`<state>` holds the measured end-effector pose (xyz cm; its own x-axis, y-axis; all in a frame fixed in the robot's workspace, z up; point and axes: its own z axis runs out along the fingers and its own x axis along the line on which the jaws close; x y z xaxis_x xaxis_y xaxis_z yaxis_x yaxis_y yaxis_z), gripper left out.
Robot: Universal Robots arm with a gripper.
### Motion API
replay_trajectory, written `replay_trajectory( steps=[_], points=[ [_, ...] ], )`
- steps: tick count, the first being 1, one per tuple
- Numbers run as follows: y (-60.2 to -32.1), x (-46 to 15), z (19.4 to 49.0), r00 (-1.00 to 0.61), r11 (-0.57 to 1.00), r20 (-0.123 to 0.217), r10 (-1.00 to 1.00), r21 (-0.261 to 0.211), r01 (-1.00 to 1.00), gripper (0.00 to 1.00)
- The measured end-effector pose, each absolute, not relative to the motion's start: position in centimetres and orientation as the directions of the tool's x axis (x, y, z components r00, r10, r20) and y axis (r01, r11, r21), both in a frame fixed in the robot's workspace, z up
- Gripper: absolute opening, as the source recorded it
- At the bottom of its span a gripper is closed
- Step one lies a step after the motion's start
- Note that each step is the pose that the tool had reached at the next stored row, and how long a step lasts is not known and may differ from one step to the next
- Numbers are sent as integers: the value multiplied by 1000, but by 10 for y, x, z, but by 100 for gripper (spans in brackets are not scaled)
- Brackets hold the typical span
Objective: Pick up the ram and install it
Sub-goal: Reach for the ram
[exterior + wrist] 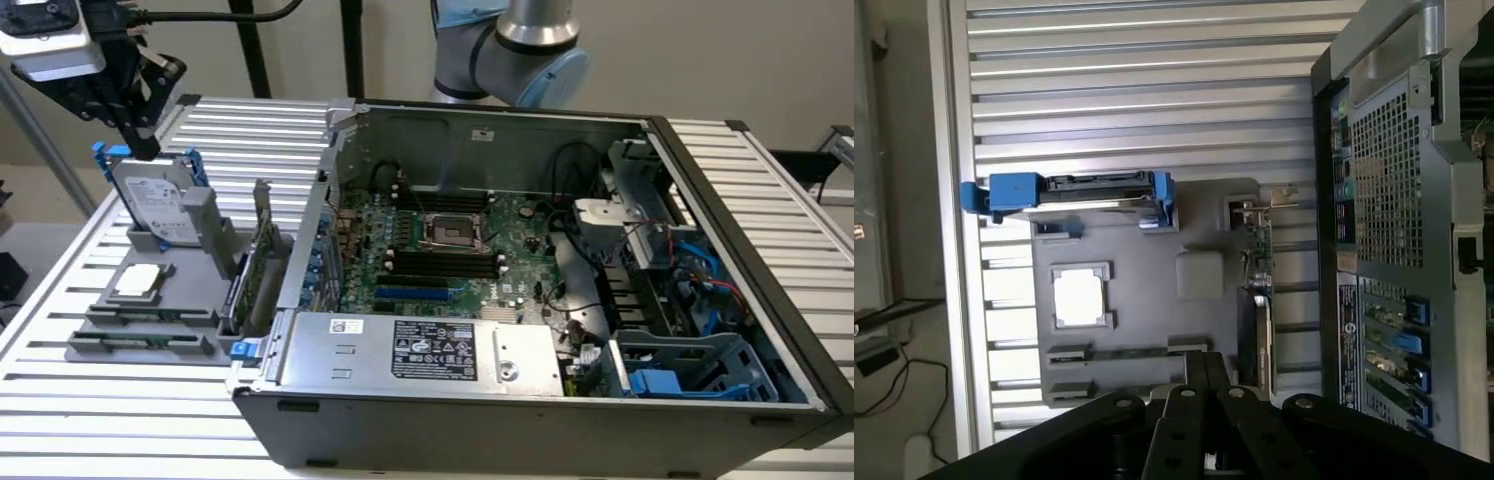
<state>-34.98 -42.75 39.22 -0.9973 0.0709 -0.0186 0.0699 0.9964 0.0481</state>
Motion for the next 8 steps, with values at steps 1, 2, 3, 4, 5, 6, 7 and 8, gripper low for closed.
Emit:
replay_trajectory(
  steps=[1,2,3,4,5,6,7,8],
  points=[
    [-429,-351,392,-997,996,-19,70,48,70,11],
    [-430,-352,392,-997,996,-18,70,48,69,11],
    [-431,-353,392,-997,996,-18,70,47,70,11],
    [-433,-354,392,-997,996,-18,70,47,70,11],
    [-435,-355,392,-997,996,-18,70,47,69,11],
    [-436,-356,392,-997,996,-18,70,47,69,11],
    [-438,-357,392,-997,996,-17,70,47,69,11],
    [-441,-357,391,-997,996,-16,70,47,69,11]
  ],
)
